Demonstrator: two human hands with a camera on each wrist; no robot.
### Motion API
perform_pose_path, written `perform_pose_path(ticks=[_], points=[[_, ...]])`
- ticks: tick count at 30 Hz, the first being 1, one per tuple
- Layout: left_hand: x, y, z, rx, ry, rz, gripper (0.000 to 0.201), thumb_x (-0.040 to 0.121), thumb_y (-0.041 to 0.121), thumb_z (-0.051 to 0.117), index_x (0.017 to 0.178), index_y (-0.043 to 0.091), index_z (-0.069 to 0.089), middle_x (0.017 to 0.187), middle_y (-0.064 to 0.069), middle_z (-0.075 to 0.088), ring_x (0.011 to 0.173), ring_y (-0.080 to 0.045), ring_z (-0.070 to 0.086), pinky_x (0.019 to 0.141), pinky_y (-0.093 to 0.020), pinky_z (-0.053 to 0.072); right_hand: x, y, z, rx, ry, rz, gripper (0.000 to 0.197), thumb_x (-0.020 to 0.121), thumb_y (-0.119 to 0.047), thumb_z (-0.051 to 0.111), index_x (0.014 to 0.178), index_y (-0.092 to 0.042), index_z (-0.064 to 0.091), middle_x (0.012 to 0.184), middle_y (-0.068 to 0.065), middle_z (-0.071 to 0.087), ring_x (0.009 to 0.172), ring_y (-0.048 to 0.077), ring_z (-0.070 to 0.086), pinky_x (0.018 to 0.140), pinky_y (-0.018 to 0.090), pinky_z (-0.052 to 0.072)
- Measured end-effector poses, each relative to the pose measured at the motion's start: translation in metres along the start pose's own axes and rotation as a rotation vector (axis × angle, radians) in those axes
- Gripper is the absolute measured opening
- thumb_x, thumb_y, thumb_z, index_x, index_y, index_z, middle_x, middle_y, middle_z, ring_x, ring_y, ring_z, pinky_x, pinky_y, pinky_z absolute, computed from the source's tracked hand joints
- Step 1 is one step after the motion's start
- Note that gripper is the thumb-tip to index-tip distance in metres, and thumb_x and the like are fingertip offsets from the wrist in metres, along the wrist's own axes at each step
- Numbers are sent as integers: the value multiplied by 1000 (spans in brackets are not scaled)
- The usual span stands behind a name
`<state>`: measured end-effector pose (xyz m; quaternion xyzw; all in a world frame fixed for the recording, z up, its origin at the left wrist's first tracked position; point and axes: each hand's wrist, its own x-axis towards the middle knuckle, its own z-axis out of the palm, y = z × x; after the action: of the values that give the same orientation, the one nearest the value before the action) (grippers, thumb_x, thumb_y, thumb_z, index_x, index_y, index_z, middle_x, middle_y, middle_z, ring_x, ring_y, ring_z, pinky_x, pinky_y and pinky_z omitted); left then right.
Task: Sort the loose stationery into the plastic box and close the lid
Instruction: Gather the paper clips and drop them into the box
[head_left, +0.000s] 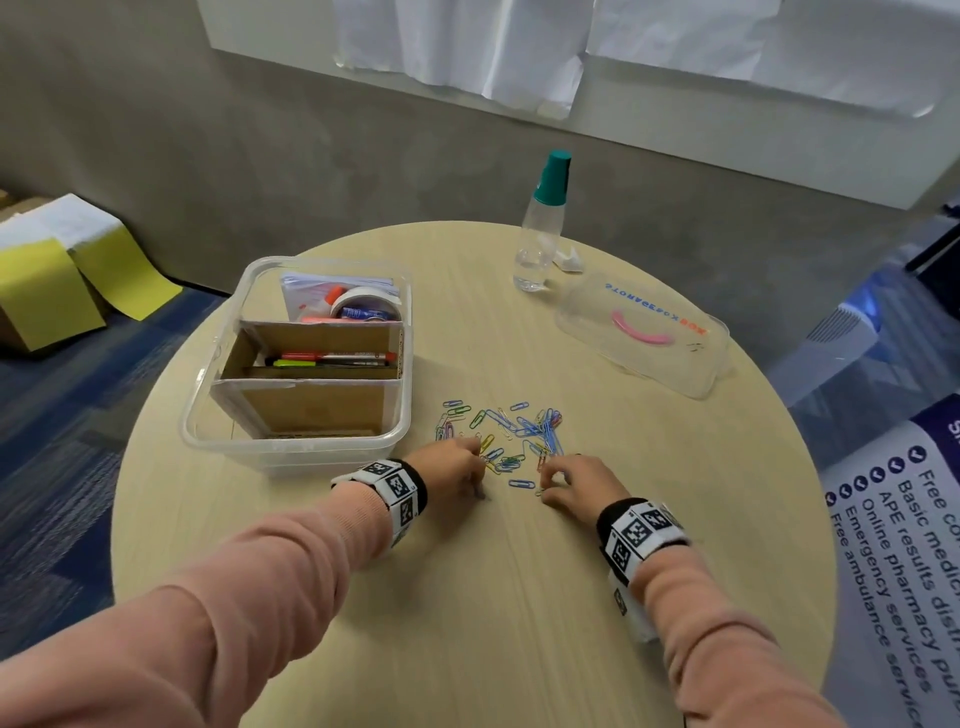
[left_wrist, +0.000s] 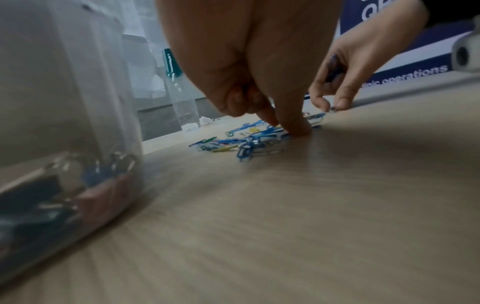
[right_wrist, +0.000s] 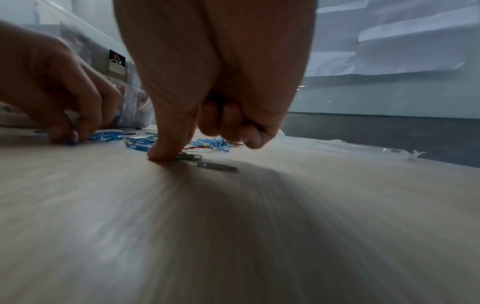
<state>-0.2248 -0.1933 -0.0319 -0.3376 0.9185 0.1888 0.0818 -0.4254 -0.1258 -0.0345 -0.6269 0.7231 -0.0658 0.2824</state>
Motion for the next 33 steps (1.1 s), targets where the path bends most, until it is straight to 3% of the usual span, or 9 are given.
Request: perform_pose_path(ticks=[5,8,10,12,16,18,21,29,33], points=[[-5,11,1,247,-120,27,32,100,17,32,121,0,49,123,-17,49,109,-31,54,86,-39,45,-2,-8,4,-131,-56,59,5,87,-19,55,85,-15,57,109,14,63,101,27,57,80,28,42],[-6,21,4,229,-133,-18,33,100,14,29,124,-1,45,125,-18,48,112,-31,53,89,-39,44,-8,-13,10,-267,-117,151,20,96,-25,41,104,-11,52,119,17,57,108,32,55,85,33,42],[-6,27,1,47,-96,-87,31,99,14,31,119,-2,48,121,-19,50,108,-30,53,88,-37,42,-13,-14,16,-317,-138,189,30,98,-27,34,116,-6,46,123,18,55,112,33,54,88,35,41],[-10,29,-4,-344,17,-168,25,97,12,32,101,0,54,101,-17,56,92,-27,54,78,-32,40,-19,-18,18,-205,-134,211,22,98,-24,33,103,-8,47,113,18,57,106,31,55,84,33,41],[-29,29,-23,-1453,113,-236,32,89,9,23,61,18,32,58,0,36,48,-11,25,44,-21,22,-27,-19,12,958,26,346,31,86,-8,37,58,-19,33,49,-2,35,43,13,30,48,24,26],[-37,28,-36,-1795,107,-261,31,86,10,22,57,17,32,52,0,36,41,-8,22,38,-18,18,-34,-18,6,1609,4,310,27,75,-12,39,49,-19,36,43,-4,28,37,10,17,39,19,20],[-49,25,-50,-2042,99,-248,38,91,23,28,54,16,34,49,1,37,37,-8,23,36,-16,18,-40,-20,-1,1930,8,168,22,70,-18,38,50,-15,45,48,0,36,39,11,18,37,20,24],[-83,12,-70,-2024,73,-223,34,97,24,35,64,17,37,50,5,39,34,-4,25,32,-13,20,-29,1,-8,1881,140,376,33,86,-28,49,56,-15,44,39,-3,35,26,8,29,31,14,23],[-99,-5,-85,-1926,176,-296,36,98,31,35,63,21,37,46,9,32,34,-4,23,33,-15,16,-21,21,-10,865,274,470,30,96,-26,49,71,-10,57,51,-1,43,48,15,42,44,20,31]])
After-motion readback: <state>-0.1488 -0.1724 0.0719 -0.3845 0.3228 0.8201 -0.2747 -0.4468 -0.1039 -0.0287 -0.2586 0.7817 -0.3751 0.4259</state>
